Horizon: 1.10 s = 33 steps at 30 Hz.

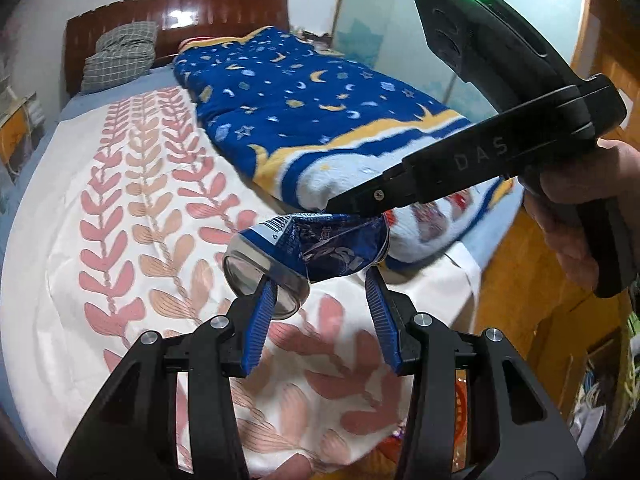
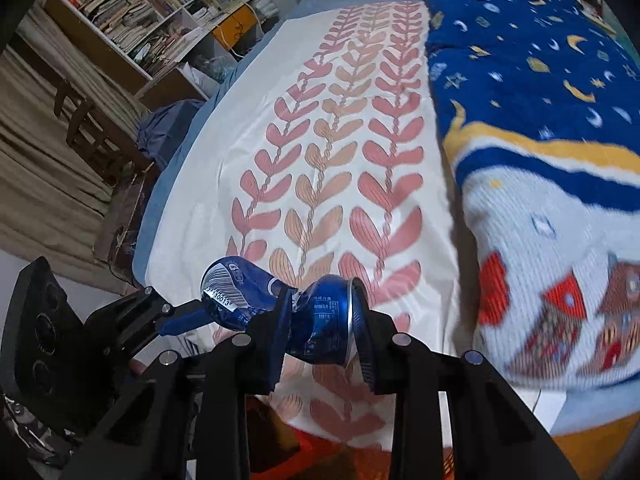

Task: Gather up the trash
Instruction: 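Lift the can and carry it over the red basket with the right gripper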

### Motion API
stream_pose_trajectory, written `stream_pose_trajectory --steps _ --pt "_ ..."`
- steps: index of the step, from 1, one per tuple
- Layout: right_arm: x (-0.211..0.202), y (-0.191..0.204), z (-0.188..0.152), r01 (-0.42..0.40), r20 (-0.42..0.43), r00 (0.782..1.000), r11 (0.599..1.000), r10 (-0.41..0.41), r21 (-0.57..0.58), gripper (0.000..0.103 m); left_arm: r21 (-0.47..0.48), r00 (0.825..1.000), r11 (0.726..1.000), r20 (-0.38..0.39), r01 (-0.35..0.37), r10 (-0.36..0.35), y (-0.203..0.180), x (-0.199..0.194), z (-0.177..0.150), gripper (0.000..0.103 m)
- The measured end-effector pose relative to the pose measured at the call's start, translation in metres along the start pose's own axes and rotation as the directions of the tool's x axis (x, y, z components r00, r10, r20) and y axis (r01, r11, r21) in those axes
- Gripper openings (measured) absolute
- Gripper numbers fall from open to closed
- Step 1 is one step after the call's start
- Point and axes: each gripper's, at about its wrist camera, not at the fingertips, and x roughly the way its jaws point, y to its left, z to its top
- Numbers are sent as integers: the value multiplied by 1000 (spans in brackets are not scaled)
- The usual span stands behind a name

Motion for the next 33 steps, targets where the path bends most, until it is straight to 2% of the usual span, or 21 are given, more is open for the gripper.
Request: stream_pose_trajectory --steps 10,18,23,27,33 --pt "-13 -31 -77 -42 -22 999 994 44 101 29 58 998 998 -54 30 -27 -47 2 -31 47" --pt "-41 -61 -165 -51 -4 999 973 54 224 29 147 992 984 -86 104 -92 -107 -3 -53 47" --pt "-53 -88 -234 -64 12 998 938 64 339 29 209 978 961 -143 181 -153 -151 2 -77 47" --pt "-52 -108 -288 -74 22 997 899 71 433 29 268 968 940 -189 212 -165 -181 9 -98 47" --pt "-35 -130 -344 -85 21 996 847 87 525 29 343 951 906 -266 248 -159 -216 24 -131 47"
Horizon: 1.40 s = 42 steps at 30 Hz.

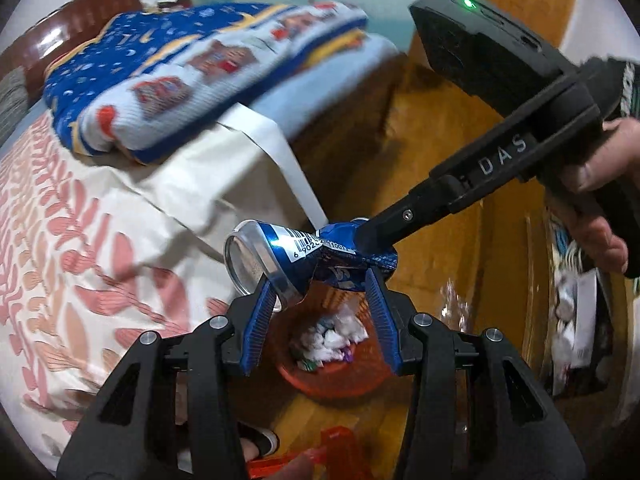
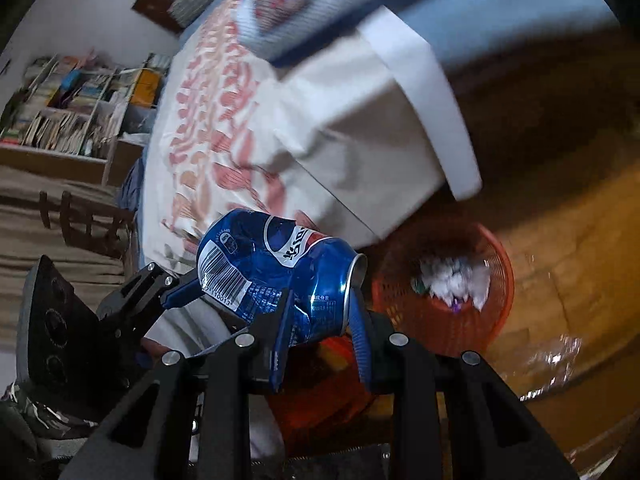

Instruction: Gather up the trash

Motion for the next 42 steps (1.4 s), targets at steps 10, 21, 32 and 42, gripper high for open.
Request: stream_pose_trajectory --steps 10,21,32,42 --pt "46 -81 -41 9 -51 999 990 -2 144 28 105 988 994 -155 24 -7 -41 71 -33 47" --pt "70 -130 -46 113 -48 993 976 -106 187 56 157 971 987 -226 -42 77 -44 97 -52 81" --pt "50 -76 -25 213 74 973 973 -219 86 77 34 986 998 -151 -61 65 -7 56 -36 81" --pt "80 101 43 358 268 917 904 -294 -233 96 -284 952 915 19 -288 305 149 -65 -28 88"
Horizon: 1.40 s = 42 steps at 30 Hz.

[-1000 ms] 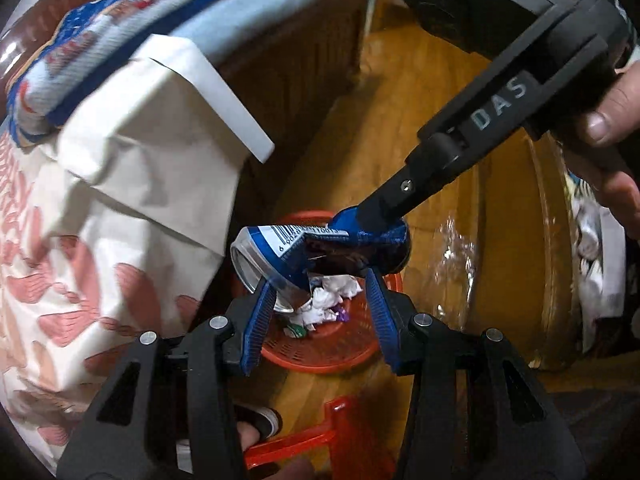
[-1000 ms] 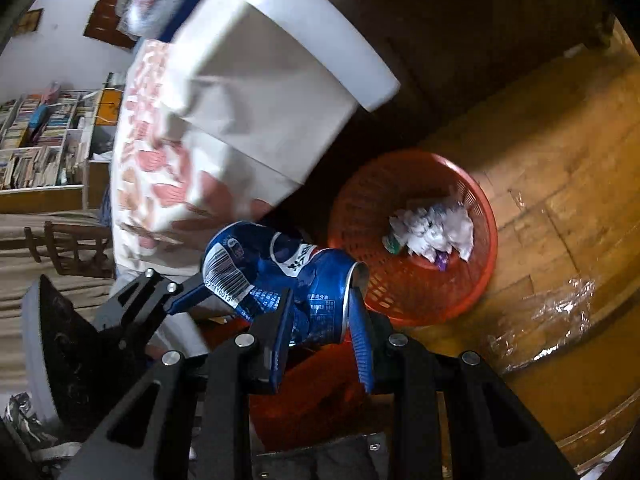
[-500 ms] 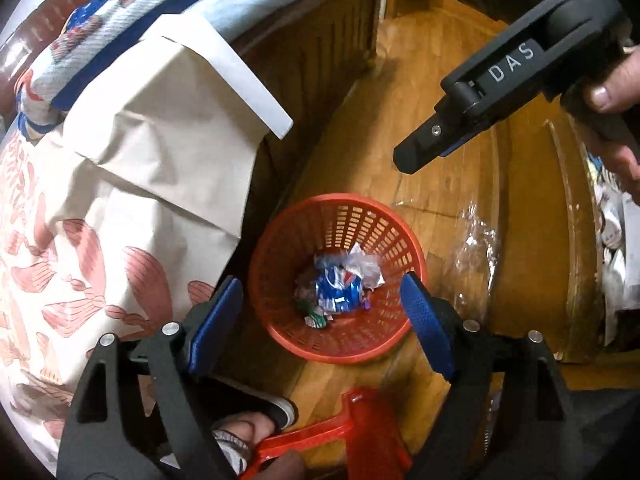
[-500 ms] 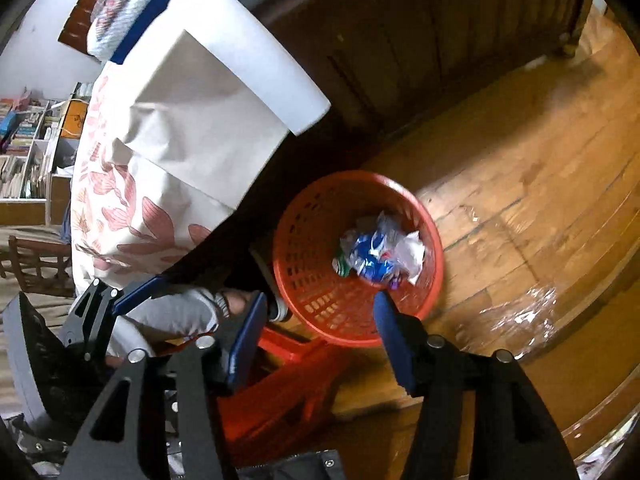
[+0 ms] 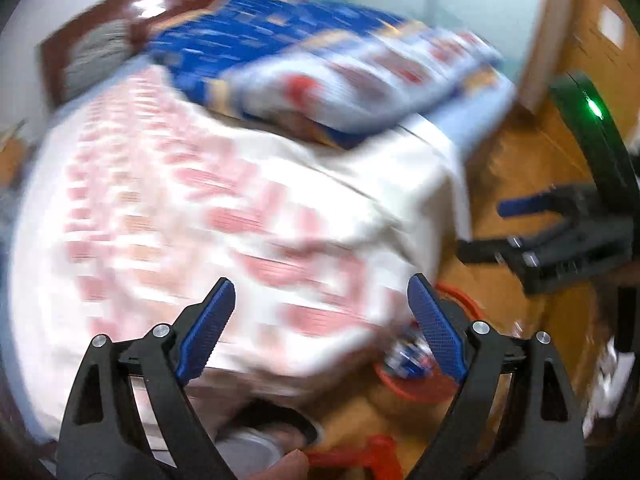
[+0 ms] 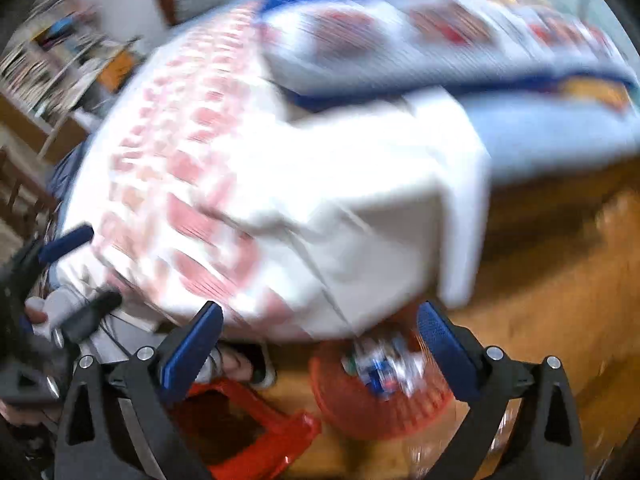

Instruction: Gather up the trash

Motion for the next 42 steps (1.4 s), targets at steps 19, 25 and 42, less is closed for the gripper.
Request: stream_pose_trajectory --steps 19,25,42 --pt "56 261 79 -86 375 909 962 181 -259 96 -356 950 897 68 -261 303 225 -23 -43 94" --pt "59 244 61 -83 383 910 975 159 -207 96 -364 950 894 68 -262 306 229 -23 -55 94" --pt "59 245 63 -71 363 920 974 147 -214 96 -363 956 903 86 -231 279 233 -22 -55 94"
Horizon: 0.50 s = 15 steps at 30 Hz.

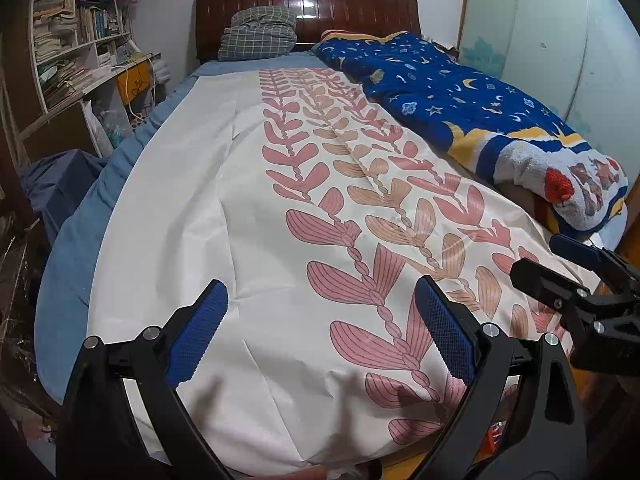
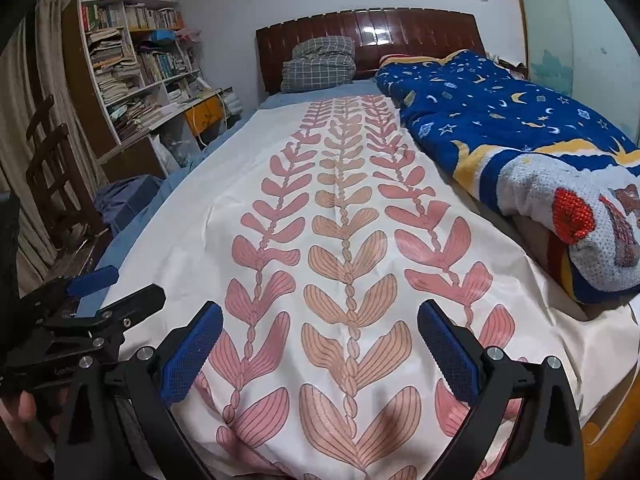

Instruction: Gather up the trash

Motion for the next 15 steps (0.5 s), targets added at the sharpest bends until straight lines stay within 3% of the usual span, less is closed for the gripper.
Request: stream_pose_trajectory --steps 15 --pt "4 4 -4 -1 -17 1000 1000 1 -6 96 -4 1000 1000 -3 -8 8 1 1 0 94"
